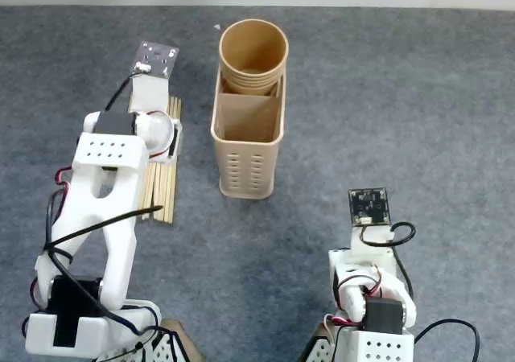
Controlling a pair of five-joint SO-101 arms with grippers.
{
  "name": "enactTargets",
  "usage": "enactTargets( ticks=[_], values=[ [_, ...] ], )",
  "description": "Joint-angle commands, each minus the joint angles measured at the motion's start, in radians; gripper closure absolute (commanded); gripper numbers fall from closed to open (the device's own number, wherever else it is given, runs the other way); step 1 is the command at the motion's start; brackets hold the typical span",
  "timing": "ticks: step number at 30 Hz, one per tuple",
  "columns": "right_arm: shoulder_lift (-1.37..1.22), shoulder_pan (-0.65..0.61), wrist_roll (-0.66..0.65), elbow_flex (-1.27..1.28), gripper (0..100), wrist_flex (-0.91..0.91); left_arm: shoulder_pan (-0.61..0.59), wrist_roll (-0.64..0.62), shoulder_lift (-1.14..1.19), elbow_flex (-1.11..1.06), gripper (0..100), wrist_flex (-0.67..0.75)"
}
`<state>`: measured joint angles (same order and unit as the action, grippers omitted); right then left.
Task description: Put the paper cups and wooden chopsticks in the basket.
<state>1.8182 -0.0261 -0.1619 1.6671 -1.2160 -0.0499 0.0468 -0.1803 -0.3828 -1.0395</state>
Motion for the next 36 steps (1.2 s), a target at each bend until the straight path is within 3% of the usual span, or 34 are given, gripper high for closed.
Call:
enactTargets(
  ticks=[1,7,14,22,31,36],
  values=[
    [0.015,0.012,-0.006,0.153,99.2,-0.007,0.042,-0.006,-0.002,-0.001,81,0.026],
    [0.015,0.012,-0.006,0.153,99.2,-0.007,0.058,-0.006,0.044,-0.024,81,0.121],
    [0.015,0.012,-0.006,0.153,99.2,-0.007,0.079,-0.006,0.380,0.113,82,0.204],
    [0.015,0.012,-0.006,0.153,99.2,-0.007,-0.027,-0.101,0.634,0.456,82,-0.060],
    [0.015,0.012,-0.006,0.153,99.2,-0.007,-0.021,-0.104,0.533,0.472,82,-0.127],
    [0.015,0.012,-0.006,0.153,99.2,-0.007,-0.018,-0.104,0.595,0.450,82,-0.101]
  ],
)
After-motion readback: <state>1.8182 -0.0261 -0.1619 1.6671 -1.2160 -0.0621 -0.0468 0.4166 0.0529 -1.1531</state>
